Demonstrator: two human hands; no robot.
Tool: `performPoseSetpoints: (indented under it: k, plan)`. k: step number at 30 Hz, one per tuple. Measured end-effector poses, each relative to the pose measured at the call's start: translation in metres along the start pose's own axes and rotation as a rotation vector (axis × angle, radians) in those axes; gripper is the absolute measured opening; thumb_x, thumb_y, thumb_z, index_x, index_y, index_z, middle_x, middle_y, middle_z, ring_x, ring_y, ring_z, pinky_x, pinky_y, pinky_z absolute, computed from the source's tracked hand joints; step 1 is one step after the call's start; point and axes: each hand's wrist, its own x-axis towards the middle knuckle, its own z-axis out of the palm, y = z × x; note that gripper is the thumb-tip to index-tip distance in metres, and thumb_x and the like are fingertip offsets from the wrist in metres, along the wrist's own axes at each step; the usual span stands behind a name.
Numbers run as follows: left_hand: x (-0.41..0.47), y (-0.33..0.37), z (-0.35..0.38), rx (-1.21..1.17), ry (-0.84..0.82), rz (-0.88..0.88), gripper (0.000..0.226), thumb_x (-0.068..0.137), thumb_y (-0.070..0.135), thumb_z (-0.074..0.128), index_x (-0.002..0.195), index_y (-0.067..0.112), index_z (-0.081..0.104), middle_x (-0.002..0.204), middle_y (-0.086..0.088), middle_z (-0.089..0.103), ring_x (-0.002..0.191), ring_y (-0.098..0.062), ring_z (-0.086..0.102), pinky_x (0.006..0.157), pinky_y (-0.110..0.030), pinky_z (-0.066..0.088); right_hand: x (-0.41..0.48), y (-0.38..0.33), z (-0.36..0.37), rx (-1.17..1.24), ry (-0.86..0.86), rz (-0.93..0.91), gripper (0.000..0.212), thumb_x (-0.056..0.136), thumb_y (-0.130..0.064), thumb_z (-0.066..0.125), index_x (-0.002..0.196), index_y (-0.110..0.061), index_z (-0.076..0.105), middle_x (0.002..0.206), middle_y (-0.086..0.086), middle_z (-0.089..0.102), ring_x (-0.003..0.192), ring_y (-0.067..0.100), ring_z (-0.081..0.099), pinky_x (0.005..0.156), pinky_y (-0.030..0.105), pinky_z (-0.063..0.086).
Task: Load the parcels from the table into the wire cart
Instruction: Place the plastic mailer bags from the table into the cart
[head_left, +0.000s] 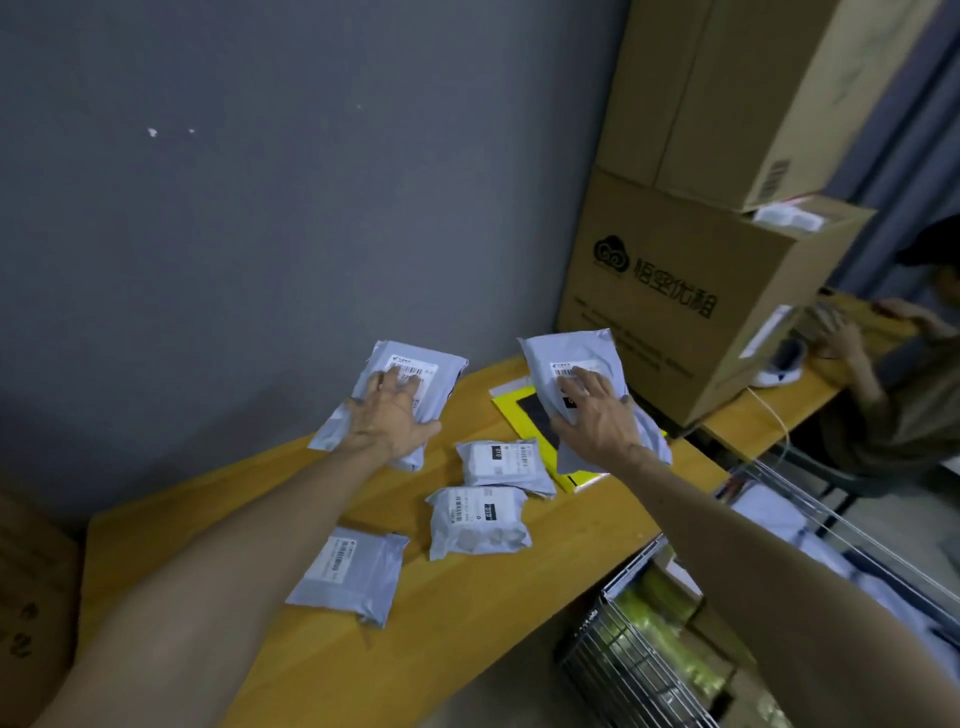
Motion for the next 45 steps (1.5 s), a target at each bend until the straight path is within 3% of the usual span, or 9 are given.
performPoseSetpoints:
  k: [10,27,35,45]
  plan:
    - [-0.03,0.145,0.009,-0.022,0.044,0.212,0.082,0.084,0.06,0.059,0.152,0.024,0.029,0.161,-0.002,0.016,0.146,-0.024,0.012,0.109,-0.059,0.031,-0.104,0.123,-0.039,-0.009,0.049,0.154,0.053,0.095,-0.044,0.052,0.141,-0.02,0.041,0.155,0.003,0.029,0.142,0.025,0.024,0.103,0.065,0.03]
    - [-0.151,0.414,0.077,0.104,-0.131,0.607,0.081,0.09,0.06,0.053,0.155,0.024,0.022,0.164,-0.002,0.007,0.149,-0.025,0.003,0.113,-0.061,0.022,-0.373,0.327,-0.052,0.001,0.02,0.66,0.051,0.092,-0.048,0.052,0.133,-0.02,0.043,0.145,0.005,0.037,0.133,0.027,0.032,0.099,0.057,0.037]
    - [-0.158,0.474,0.124,0.185,-0.167,0.75,0.081,0.089,0.064,0.05,0.155,0.024,0.024,0.164,-0.004,0.011,0.149,-0.025,0.009,0.113,-0.057,0.026,-0.43,0.349,-0.028,0.054,-0.051,0.849,0.058,0.092,-0.049,0.049,0.141,-0.02,0.038,0.152,0.006,0.03,0.138,0.027,0.028,0.104,0.062,0.032]
    - [-0.107,0.492,0.19,0.206,-0.339,0.826,0.084,0.09,0.065,0.05,0.156,0.023,0.021,0.164,-0.005,0.008,0.15,-0.027,0.006,0.116,-0.059,0.023,-0.4,0.361,0.027,0.069,-0.203,0.914,0.058,0.094,-0.049,0.047,0.142,-0.021,0.034,0.15,0.007,0.029,0.135,0.027,0.031,0.105,0.061,0.033]
